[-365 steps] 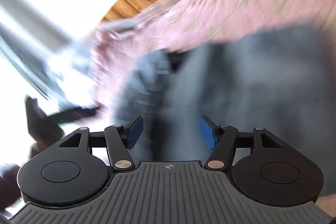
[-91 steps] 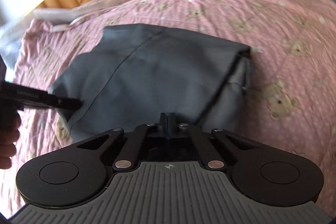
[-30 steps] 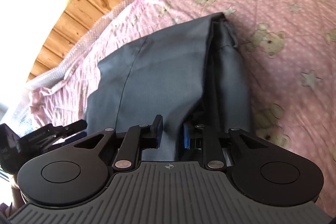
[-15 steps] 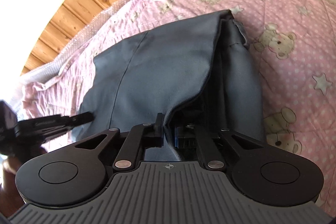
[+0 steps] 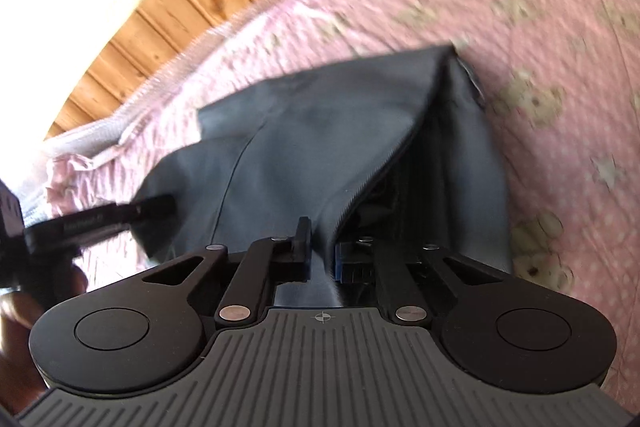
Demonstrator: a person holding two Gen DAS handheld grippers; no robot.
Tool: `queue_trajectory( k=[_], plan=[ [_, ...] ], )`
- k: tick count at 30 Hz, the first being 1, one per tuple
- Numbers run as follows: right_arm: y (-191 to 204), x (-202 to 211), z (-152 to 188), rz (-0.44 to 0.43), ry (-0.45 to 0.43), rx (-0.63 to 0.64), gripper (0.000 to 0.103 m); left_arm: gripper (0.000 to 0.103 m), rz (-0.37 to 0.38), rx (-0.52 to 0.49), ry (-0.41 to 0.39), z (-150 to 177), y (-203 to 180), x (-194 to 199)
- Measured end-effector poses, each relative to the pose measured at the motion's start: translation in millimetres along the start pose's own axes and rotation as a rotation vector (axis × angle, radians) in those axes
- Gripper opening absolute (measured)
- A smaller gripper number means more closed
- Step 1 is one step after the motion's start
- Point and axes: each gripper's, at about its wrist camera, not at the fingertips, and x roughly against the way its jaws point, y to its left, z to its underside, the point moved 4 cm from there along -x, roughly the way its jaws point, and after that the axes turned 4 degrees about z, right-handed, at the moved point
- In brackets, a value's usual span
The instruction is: Fold clothes
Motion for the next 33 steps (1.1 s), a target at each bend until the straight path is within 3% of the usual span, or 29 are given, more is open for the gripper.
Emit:
queue_trajectory(
  k=[4, 10, 11, 13, 14, 16, 22, 25, 27, 28, 29, 30, 31, 33],
  plan=[
    [2.1, -14.9, 0.8, 0.031, 0.022, 0.042, 0.007, 0.021, -0.042, -0.064, 0.108, 19.2, 8.6, -25.4],
    [-7.8, -10.0, 5.7, 0.023, 0.032, 0.025, 0.009, 0.027, 0.020, 0.056, 0.133, 23.7, 26.7, -13.5],
    [-10.9, -7.2, 4.9, 0.022, 0.038, 0.008, 0.015, 0.030, 0.023, 0.071, 0.131, 20.7, 29.6, -6.1],
    [-19.3, 8.6, -1.8, 0.073, 0.000, 0.008, 0.061, 0.062, 0.024, 0.096, 0.073, 10.1, 37.2, 14.9],
    [-24.5, 17.8, -6.2, 0.105, -0.034, 0.012, 0.069, 0.075, 0.031, 0.112, 0.029, 2.6, 42.2, 25.4],
    [-38.1, 27.7, -17.4, 0.126, -0.088, 0.000, 0.085, 0.084, 0.038, 0.154, -0.009, -13.4, 53.3, 29.6],
    [-73.2, -14.1, -41.7, 0.021, 0.026, -0.119, 0.087, 0.086, 0.019, 0.125, 0.141, -30.7, 53.3, -41.3],
    [-77.8, -31.9, -41.2, -0.049, 0.075, -0.119, 0.082, 0.084, 0.074, 0.128, 0.187, -21.7, 47.3, -57.8],
    [-76.1, -35.2, -39.6, -0.116, 0.092, -0.097, 0.082, 0.074, 0.077, 0.101, 0.188, -17.8, 42.9, -56.0],
    [-76.4, -36.0, -39.3, -0.151, 0.098, -0.090, 0.082, 0.061, 0.089, 0.101, 0.192, -16.2, 42.4, -54.7],
    [-79.8, -34.4, -40.4, -0.191, 0.097, -0.097, 0.081, 0.061, 0.089, 0.100, 0.194, -15.5, 43.2, -54.2],
    [-83.8, -34.0, -41.6, -0.222, 0.099, -0.107, 0.080, 0.063, 0.080, 0.105, 0.191, -15.7, 44.6, -55.7],
    [-89.0, -38.0, -43.3, -0.225, 0.107, -0.120, 0.078, 0.073, 0.072, 0.119, 0.186, -16.1, 46.1, -58.5],
    [-89.3, -50.0, -49.0, -0.206, 0.119, -0.107, 0.077, 0.079, 0.061, 0.139, 0.181, -17.5, 45.5, -64.2]
  ],
)
